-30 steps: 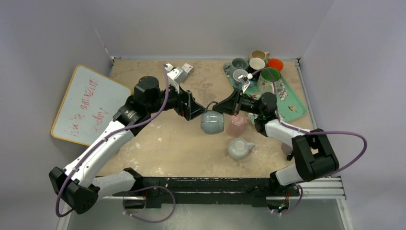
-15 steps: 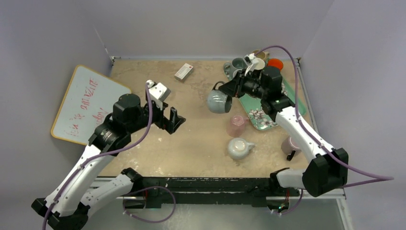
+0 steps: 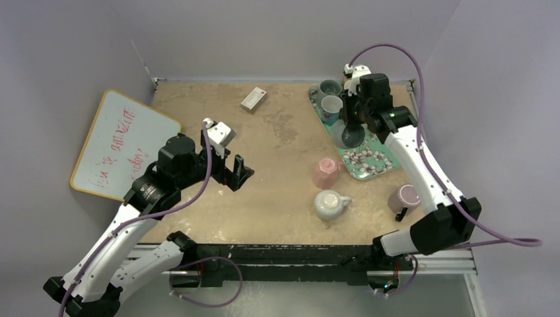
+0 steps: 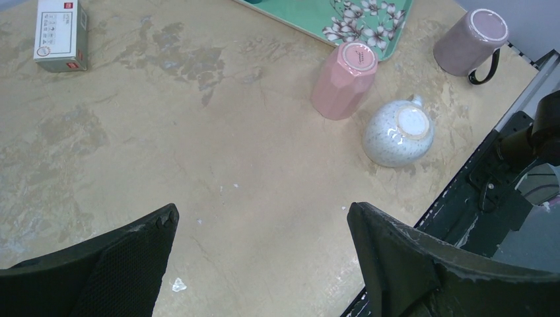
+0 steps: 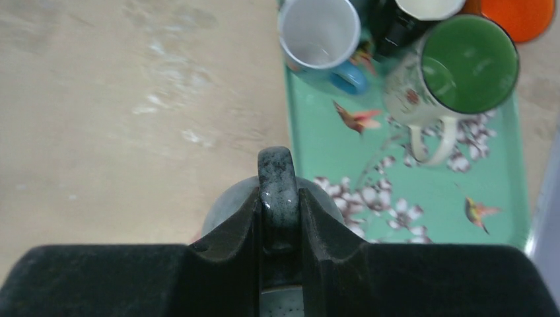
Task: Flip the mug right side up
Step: Turn over the cup at the center of the board, then place the cup on the tray.
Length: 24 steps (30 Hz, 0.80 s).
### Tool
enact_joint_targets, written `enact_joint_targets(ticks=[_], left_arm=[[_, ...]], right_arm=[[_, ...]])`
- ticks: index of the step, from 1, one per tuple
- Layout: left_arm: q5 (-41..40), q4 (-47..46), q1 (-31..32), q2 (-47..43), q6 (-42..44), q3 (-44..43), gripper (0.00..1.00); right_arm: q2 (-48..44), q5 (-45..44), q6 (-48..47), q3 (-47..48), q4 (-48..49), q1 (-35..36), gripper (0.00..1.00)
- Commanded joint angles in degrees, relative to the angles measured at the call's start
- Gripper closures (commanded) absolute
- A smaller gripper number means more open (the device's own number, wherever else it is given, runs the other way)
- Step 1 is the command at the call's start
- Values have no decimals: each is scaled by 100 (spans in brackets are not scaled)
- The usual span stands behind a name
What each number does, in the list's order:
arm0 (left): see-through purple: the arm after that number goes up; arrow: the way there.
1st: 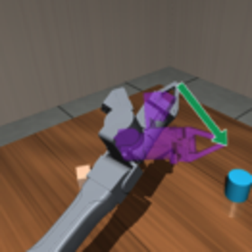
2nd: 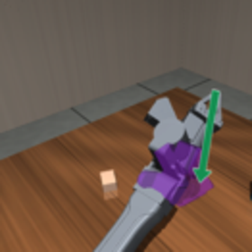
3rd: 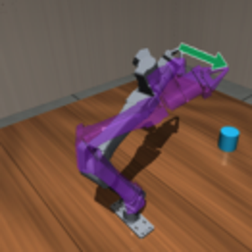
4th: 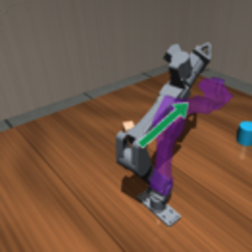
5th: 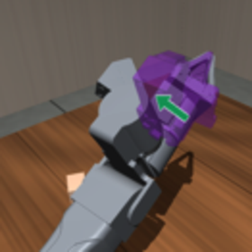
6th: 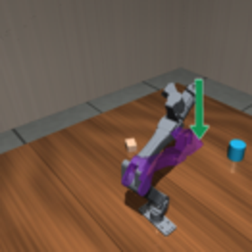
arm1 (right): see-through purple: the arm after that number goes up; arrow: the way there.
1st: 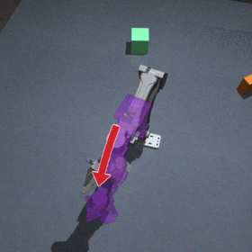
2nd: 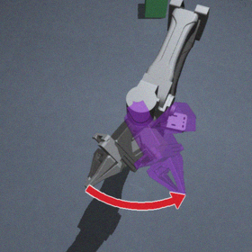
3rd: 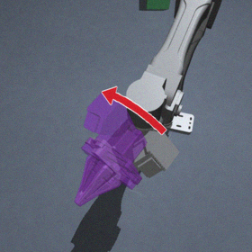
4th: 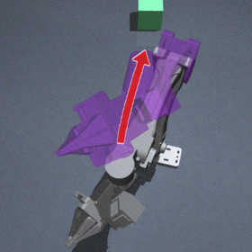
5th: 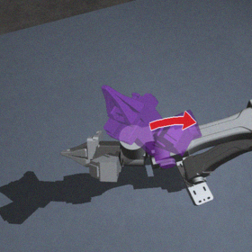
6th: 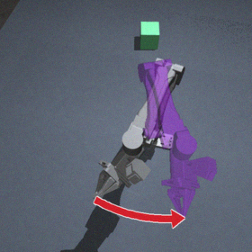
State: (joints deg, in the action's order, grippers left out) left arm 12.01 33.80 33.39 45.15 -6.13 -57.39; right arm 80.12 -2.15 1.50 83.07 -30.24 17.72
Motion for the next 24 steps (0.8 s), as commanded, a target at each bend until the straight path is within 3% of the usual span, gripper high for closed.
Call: enact_joint_targets(ticks=[1, 12, 24], left_arm=[[102, -181, -17, -52, 145, 22, 0], [76, -190, -16, -76, 165, 53, 0], [66, -176, -19, -97, 182, 75, 0]], right_arm=[[134, -751, -422, 446, -271, -253, 100], [1072, -1319, -873, 443, -34, -599, 100], [2164, -855, -535, 904, 127, -923, 100]])
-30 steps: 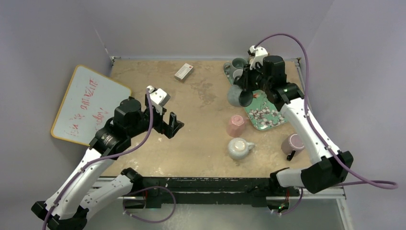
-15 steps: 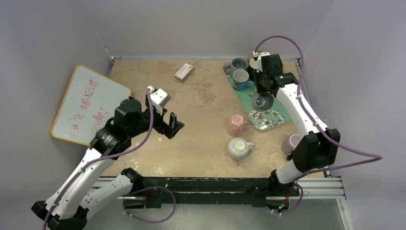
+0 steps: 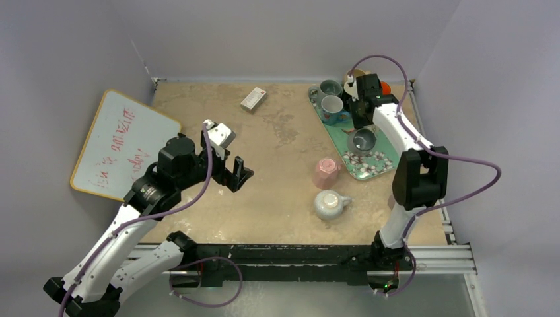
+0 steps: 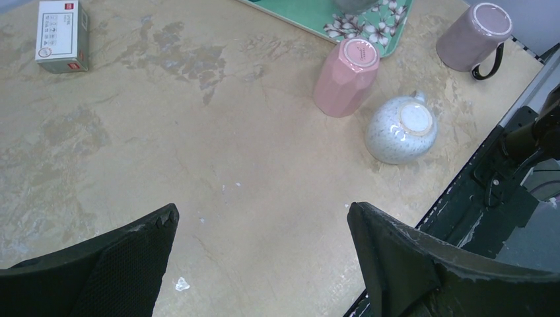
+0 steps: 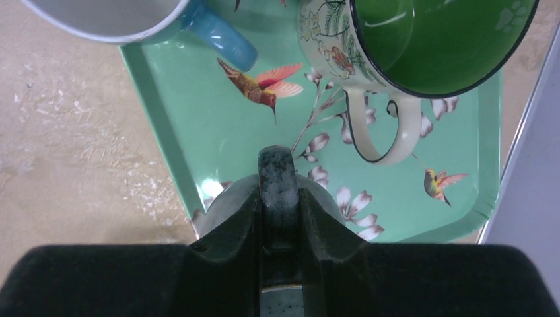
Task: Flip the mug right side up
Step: Place the cup on the tray.
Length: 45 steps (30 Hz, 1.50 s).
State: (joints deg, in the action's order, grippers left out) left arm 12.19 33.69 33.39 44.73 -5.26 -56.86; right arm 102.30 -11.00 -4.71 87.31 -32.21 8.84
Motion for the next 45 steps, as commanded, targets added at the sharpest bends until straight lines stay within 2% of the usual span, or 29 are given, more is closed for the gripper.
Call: enact_joint_targets(ticks=[1, 10, 24, 38, 45], left_arm=[[48, -169, -19, -61, 95, 20, 0], [39, -170, -19, -92, 97, 26, 0], [50, -170, -22, -114, 112, 44, 0], [52, -179, -23, -76, 113, 44, 0], [49, -174, -18, -67, 113, 53, 0]], right_arm=[[0, 37, 119, 502, 343, -41, 100], [420, 410, 426, 612, 607, -137, 100], [994, 486, 1061, 896, 773, -267, 99], [1025, 422, 1121, 1082, 698, -304, 66], [870, 470, 1121, 1086, 586, -304, 63]])
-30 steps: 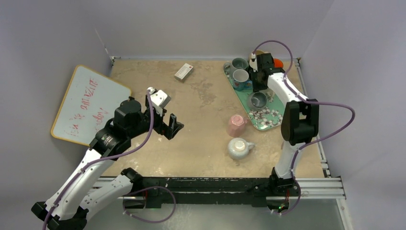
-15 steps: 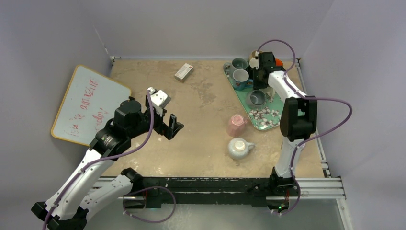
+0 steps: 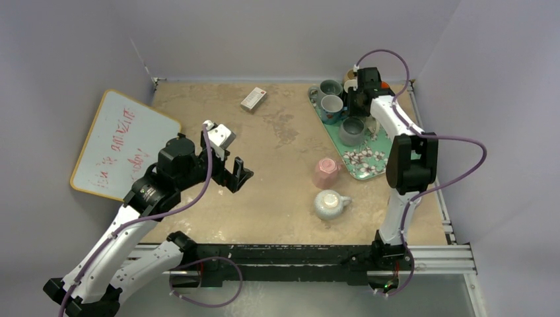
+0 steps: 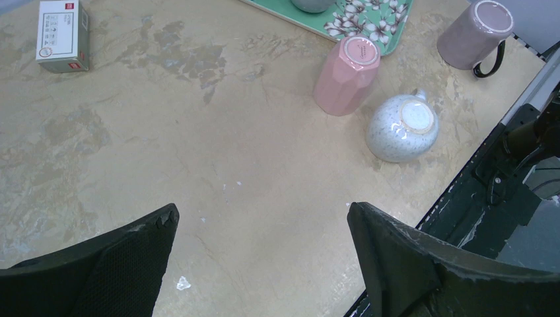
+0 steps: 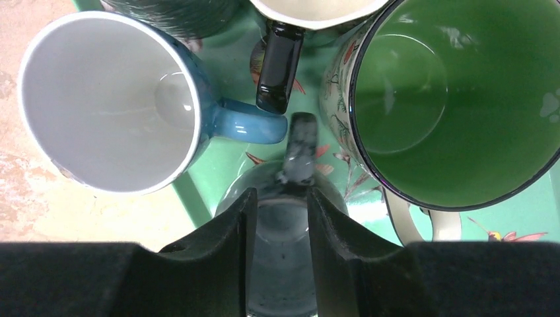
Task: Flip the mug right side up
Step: Place the cup on the tray.
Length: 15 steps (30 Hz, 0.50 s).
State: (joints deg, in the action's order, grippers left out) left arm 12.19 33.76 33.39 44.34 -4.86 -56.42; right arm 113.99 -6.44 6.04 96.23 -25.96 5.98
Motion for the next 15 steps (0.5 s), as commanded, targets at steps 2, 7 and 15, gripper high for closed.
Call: enact_joint_targets(ticks=[2, 7, 15], left_arm=[[55, -182, -17, -29, 73, 9, 0], [20, -179, -22, -16, 73, 9, 0], [-361, -63, -16, 170, -17, -62, 0]], right_arm=[[-365, 53, 50, 186, -90, -17, 63], [-644, 55, 67, 115, -179, -17, 62], [-1603, 583, 221, -608, 7, 22, 56]])
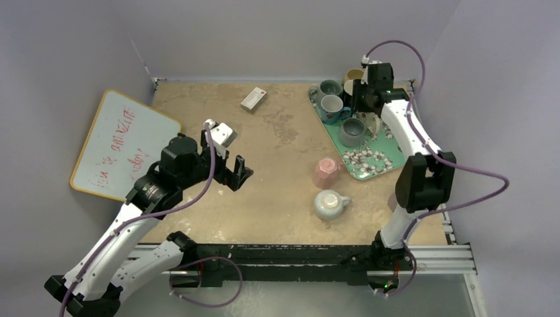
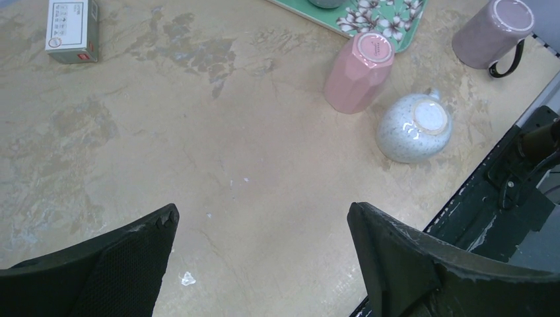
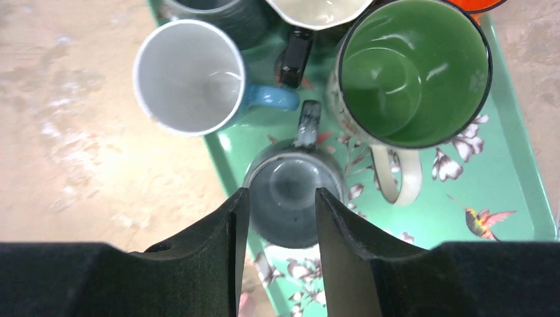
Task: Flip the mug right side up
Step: Place the cup on the tray, then turn over the cup at the center of the board.
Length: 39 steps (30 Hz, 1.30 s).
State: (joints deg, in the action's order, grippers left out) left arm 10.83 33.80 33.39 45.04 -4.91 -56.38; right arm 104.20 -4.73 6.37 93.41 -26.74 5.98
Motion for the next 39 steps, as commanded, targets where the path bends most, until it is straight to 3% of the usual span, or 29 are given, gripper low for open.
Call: enact_joint_targets(ticks=[1, 6, 10, 15, 23, 39], left_arm=[[-250, -28, -16, 143, -23, -95, 0], [-366, 61, -20, 262, -47, -154, 0], [-375, 74, -19, 271, -45, -145, 0], [-313, 65, -22, 258, -45, -135, 0], [-270, 56, -17, 216, -37, -115, 0], [-195, 30, -19, 197, -37, -91, 0]], right_arm=[[-787, 450, 300, -515, 110, 18, 56], [-1389, 1041, 1139, -1490, 323, 82, 55], [-1908, 1220, 2252, -2493, 787, 123, 49], [-2333, 982, 4070, -3205, 765, 131, 49], [-2599, 53, 6105, -3522, -89, 177, 54], [-1576, 457, 6847, -3341, -491, 459, 56]])
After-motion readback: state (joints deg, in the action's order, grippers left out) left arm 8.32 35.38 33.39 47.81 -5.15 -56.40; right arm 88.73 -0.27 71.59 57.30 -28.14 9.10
